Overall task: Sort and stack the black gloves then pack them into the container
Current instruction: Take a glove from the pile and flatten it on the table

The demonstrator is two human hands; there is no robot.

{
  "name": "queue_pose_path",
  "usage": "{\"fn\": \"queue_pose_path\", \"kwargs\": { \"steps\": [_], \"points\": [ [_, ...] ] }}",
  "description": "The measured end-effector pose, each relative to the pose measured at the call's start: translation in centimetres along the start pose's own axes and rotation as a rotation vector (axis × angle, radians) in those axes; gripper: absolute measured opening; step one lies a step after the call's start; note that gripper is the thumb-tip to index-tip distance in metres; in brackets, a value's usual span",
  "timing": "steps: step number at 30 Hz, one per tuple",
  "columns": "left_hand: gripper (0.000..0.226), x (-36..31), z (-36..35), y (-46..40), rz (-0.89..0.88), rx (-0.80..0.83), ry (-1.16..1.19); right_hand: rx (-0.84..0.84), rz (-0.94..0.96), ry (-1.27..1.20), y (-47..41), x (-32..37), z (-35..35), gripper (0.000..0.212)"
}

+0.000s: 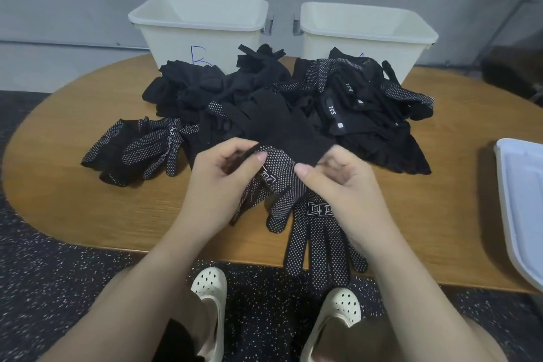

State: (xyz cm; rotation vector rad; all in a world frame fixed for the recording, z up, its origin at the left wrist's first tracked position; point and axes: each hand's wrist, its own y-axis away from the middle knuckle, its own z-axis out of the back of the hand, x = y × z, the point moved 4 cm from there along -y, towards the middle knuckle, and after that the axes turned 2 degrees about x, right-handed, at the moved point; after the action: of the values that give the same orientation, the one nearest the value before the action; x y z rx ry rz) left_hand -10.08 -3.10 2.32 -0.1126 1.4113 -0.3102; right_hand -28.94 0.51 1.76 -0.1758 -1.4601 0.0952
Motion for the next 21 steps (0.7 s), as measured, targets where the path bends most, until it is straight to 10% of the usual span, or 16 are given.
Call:
{"fn": "queue_pose_path", "kwargs": {
  "steps": [8, 21],
  "points": [
    [0.010, -0.2, 0.9, 0.3, 0.133, 0.026, 0.207, 0.052, -0.021, -0.077, -0.1, 0.0, -0.9, 0.051],
    [0.022, -0.9, 0.7, 1.3, 0.177, 0.273, 0.317, 0.085, -0.025, -0.165, 0.5, 1.0, -0.4, 0.024]
  ]
}}
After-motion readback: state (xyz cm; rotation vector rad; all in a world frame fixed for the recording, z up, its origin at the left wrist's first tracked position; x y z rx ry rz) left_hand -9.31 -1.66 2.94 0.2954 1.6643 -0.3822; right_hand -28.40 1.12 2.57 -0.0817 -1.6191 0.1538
